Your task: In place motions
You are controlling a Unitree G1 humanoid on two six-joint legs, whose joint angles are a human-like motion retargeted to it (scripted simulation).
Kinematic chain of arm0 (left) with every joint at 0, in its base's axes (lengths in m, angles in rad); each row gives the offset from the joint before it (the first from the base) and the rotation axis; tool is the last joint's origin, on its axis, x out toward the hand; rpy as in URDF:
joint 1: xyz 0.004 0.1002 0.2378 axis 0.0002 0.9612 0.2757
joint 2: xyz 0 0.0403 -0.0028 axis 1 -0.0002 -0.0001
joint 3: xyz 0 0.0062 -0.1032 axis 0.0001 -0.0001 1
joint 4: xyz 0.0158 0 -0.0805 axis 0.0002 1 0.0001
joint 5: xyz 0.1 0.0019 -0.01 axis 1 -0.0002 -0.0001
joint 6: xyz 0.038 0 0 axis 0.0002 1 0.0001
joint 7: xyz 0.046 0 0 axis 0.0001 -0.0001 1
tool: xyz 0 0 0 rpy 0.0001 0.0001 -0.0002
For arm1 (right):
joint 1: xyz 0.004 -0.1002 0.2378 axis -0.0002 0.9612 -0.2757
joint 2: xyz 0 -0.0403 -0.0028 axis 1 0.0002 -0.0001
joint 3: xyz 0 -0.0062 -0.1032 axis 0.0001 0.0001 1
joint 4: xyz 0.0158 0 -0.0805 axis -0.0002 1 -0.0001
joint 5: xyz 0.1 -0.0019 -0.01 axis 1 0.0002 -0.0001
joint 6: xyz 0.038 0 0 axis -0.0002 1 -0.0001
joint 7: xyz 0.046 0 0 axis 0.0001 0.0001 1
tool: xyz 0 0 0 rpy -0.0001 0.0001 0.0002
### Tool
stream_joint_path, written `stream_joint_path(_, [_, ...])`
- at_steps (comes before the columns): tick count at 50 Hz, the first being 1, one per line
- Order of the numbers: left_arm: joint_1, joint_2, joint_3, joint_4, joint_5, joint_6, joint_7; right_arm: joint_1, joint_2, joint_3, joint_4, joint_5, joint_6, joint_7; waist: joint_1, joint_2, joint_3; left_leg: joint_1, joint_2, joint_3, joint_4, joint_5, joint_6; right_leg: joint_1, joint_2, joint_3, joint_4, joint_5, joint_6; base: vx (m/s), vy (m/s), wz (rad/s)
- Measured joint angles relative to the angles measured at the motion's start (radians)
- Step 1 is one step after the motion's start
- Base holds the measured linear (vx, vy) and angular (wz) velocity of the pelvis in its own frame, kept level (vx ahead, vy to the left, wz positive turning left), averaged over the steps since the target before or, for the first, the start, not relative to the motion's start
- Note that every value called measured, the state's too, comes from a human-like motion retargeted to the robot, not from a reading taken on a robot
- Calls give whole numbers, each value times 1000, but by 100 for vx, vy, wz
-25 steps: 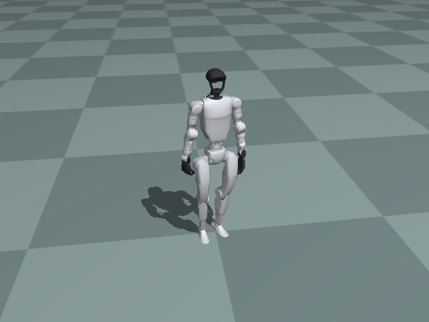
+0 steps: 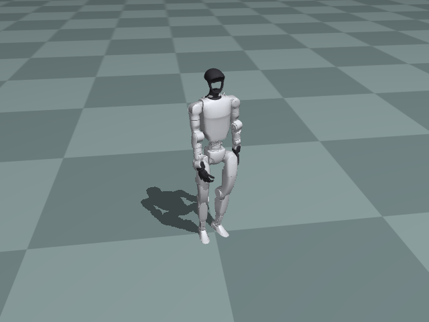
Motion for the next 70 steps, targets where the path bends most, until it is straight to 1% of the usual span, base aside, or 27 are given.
stream_joint_path(4, [80, 0, 24, -10, 4, -3, -13, -79, 26, -10, -33, 52, -6, 17, -7, 6, 2, -2, 4, -1, 0, 0, -1, -1, 3, 1, 0, 0, 0, 0, 0, 0])
stream_joint_path(10, [163, -4, 61, 4, -3, 1, -22, -158, 47, -22, -73, 78, -34, 10, -23, 12, 5, -7, 7, -6, -2, 1, -1, -7, 8, 4, -1, 1, 0, 0, 0, 0])
stream_joint_path(17, [176, -10, 74, 34, -14, 7, -17, -157, 47, -25, -48, 79, -45, -1, -30, 4, 5, -7, 6, -1, -3, -2, 0, -10, 8, 9, -4, 3, 0, 0, 0, 0])
stream_joint_path(25, [108, -22, 53, 10, -43, 3, -3, -63, 14, -17, 30, 76, -40, -17, -37, -4, 8, 4, 13, 24, -6, -8, 1, -12, 12, 24, -4, 6, -1, 0, -1, -10])
stream_joint_path(33, [-44, 11, -65, 9, -19, 2, 17, 84, -64, 24, 73, -18, -51, -58, -27, -9, 6, 14, 17, 57, -5, -18, 0, -15, 14, 45, -2, 10, -2, 0, -1, -18])
stream_joint_path(40, [-199, 40, -127, -40, -65, 1, -8, 226, -115, -36, 103, -63, -47, -91, -29, -11, 5, 15, 20, 71, -4, -22, 0, -17, 15, 52, -4, 11, -1, 0, 0, 0])
stream_joint_path(45, [-294, 63, -124, -123, -126, 0, -7, 298, -144, -93, 142, -47, -29, -116, -38, -12, 4, 17, 22, 79, -3, -23, 0, -16, 16, 54, -4, 10, -1, 0, 0, 0])
stream_joint_path(50, [-370, 86, -124, -198, -167, -9, 18, 339, -167, -116, 173, -25, -14, -132, -44, -11, 3, 19, 24, 88, -2, -25, -2, -14, 16, 51, -5, 10, -1, 0, 0, 0])
stream_joint_path(55, [-407, 94, -134, -240, -170, -14, 29, 346, -168, -117, 188, -14, 6, -127, -44, -8, 1, 16, 25, 88, -1, -25, -3, -15, 15, 45, -6, 9, 0, 0, 0, 0])
stream_joint_path(60, [-401, 77, -140, -222, -161, -12, 17, 306, -148, -89, 193, -2, 14, -111, -36, -3, 1, 13, 22, 78, -1, -22, -4, -14, 14, 39, -7, 7, -1, 0, 0, 0])
stream_joint_path(65, [-348, 51, -126, -145, -142, -10, 13, 226, -114, -22, 176, -15, 10, -91, -24, 0, -1, 11, 18, 66, -1, -20, -3, -13, 11, 35, -6, 5, -2, 0, 0, 0])
stream_joint_path(70, [-258, 33, -109, -27, -81, -9, 18, 128, -74, 48, 118, -64, 0, -63, -10, -3, -3, 11, 12, 57, -1, -18, -2, -10, 8, 33, -6, 4, -3, 0, 0, 0])
